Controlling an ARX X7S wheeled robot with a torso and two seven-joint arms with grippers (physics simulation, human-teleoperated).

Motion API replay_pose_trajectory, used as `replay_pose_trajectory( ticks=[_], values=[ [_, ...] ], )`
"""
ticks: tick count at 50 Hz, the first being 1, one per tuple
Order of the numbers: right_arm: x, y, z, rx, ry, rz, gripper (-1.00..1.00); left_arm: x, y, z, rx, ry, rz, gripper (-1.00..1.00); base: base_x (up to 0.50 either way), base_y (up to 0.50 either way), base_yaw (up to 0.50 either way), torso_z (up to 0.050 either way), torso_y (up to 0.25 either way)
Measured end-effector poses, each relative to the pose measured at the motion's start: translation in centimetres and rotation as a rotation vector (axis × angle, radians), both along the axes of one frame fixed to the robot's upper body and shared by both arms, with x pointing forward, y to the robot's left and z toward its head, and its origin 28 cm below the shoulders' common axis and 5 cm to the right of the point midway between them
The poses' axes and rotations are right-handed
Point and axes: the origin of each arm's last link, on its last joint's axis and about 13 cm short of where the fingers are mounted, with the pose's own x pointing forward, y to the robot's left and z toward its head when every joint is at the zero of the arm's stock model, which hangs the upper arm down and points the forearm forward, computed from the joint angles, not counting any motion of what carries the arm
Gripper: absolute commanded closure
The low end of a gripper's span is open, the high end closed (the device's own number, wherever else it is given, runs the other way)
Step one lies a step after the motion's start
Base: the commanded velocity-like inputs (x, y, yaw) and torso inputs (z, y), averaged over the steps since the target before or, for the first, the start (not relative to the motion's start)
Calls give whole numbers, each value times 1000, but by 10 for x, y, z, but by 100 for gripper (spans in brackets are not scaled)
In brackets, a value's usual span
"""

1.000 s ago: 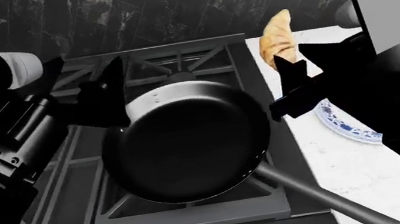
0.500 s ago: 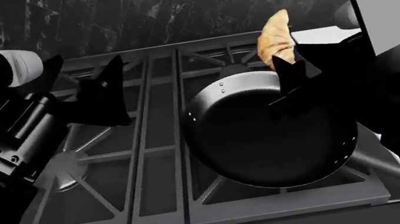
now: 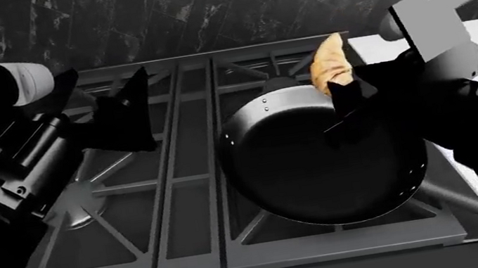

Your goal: Pick the croissant and place it on the pan. Then turn on the stove to warm the croissant.

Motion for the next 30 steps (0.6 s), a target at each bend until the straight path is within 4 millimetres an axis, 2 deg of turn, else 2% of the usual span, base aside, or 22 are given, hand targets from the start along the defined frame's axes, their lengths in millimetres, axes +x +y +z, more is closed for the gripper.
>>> replay_pose_trajectory(
  ticks=[15, 30],
  values=[
    [15, -2, 0, -81, 85, 23, 100, 3, 0, -1, -3, 4, -5, -100, 0, 0, 0, 0, 0],
    [20, -3, -6, -144, 152, 52, 100, 4, 1, 0, -6, -3, -3, -100, 0, 0, 0, 0, 0]
  ],
)
